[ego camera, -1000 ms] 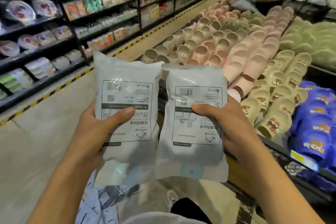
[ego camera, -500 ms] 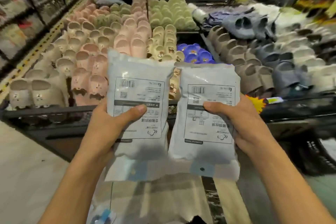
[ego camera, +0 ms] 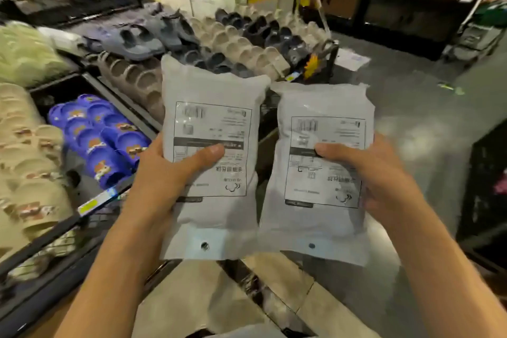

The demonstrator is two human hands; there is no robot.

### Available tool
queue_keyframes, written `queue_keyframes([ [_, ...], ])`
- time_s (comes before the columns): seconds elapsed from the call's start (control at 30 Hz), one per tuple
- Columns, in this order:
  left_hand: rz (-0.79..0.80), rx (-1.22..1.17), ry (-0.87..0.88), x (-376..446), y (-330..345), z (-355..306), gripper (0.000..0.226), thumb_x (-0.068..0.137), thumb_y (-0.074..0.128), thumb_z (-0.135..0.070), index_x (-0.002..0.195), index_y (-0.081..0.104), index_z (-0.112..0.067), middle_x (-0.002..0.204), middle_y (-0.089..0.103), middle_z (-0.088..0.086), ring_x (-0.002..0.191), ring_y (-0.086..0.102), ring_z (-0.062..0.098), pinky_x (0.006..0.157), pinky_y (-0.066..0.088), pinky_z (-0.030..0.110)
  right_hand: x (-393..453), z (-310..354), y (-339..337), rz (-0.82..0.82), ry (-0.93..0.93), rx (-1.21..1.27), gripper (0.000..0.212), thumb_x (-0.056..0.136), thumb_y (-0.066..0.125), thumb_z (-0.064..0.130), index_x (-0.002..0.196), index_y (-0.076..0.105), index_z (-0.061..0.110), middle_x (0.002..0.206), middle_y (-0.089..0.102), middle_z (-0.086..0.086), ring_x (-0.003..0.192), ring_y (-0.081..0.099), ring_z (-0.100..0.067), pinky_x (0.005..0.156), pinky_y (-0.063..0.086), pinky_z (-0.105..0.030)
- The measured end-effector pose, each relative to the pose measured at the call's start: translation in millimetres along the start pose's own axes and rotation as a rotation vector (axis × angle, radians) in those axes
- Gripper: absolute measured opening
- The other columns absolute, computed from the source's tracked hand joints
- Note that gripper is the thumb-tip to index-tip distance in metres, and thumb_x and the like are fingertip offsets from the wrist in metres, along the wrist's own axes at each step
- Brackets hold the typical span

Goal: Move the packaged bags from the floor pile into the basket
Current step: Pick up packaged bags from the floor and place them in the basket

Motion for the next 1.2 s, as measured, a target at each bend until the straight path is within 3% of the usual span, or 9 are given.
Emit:
queue_keyframes([
  [0.17,0.282,0.044,-0.015,49,145,6,0.052,0.074,0.083,-0.016,0.124,0.071,-0.017,0.106,0.081,0.005,0.094,0.079,0.027,0.072,0.066,0.043,11,5,-127,-0.255,0.012,0.036,0.036,0.079,0.081,-0.002,0.111,0.075,0.012,0.102,0.082,-0.006,0.093,0.08,-0.028,0.082,0.066,-0.044],
  [0.27,0.419,0.071,-0.01,75,223,12,0.053,0.072,0.083,-0.019,0.123,0.071,-0.021,0.107,0.081,0.001,0.097,0.079,0.024,0.079,0.064,0.043,18,6,-183,-0.383,0.014,0.047,0.037,0.081,0.08,0.001,0.115,0.075,0.013,0.106,0.081,-0.009,0.096,0.079,-0.03,0.088,0.063,-0.051],
  [0.5,0.637,0.06,-0.062,142,382,34,0.049,0.077,0.082,-0.015,0.124,0.071,-0.019,0.107,0.081,0.001,0.095,0.079,0.022,0.074,0.066,0.039,72,15,-289,-0.578,0.021,0.006,0.038,0.085,0.077,0.003,0.119,0.073,0.02,0.111,0.081,-0.004,0.101,0.078,-0.026,0.093,0.06,-0.055],
  [0.73,0.71,0.036,-0.135,230,513,42,0.057,0.061,0.085,-0.022,0.116,0.071,-0.025,0.102,0.082,-0.004,0.089,0.08,0.019,0.067,0.066,0.036,164,39,-371,-0.716,0.061,0.01,0.04,0.084,0.079,0.002,0.117,0.071,0.022,0.107,0.081,-0.001,0.097,0.079,-0.024,0.091,0.061,-0.055],
  [0.9,0.763,0.046,-0.17,273,596,49,0.056,0.067,0.084,-0.018,0.121,0.07,-0.024,0.107,0.081,-0.002,0.095,0.079,0.021,0.074,0.066,0.04,219,45,-427,-0.765,0.078,0.031,0.045,0.083,0.08,0.004,0.123,0.068,0.022,0.109,0.081,-0.003,0.097,0.079,-0.027,0.089,0.061,-0.058],
  [1.03,0.778,0.071,-0.18,306,661,57,0.053,0.065,0.084,-0.02,0.117,0.071,-0.027,0.103,0.082,-0.003,0.092,0.08,0.019,0.07,0.066,0.037,264,45,-482,-0.783,0.091,0.027,0.049,0.082,0.081,0.007,0.126,0.066,0.024,0.114,0.08,-0.002,0.101,0.078,-0.029,0.091,0.059,-0.061],
  [1.2,0.778,0.073,-0.173,348,753,68,0.052,0.071,0.082,-0.016,0.12,0.07,-0.026,0.107,0.081,-0.004,0.095,0.079,0.019,0.074,0.065,0.039,339,47,-561,-0.756,0.096,0.005,0.048,0.081,0.082,0.011,0.124,0.068,0.026,0.112,0.08,0.003,0.098,0.079,-0.022,0.09,0.061,-0.056],
])
Point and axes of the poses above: each hand's wrist, its own x-axis towards the middle knuckle, its own y-axis out of the palm, z = x × y, the point moved 9 cm from there along x, towards the middle knuckle
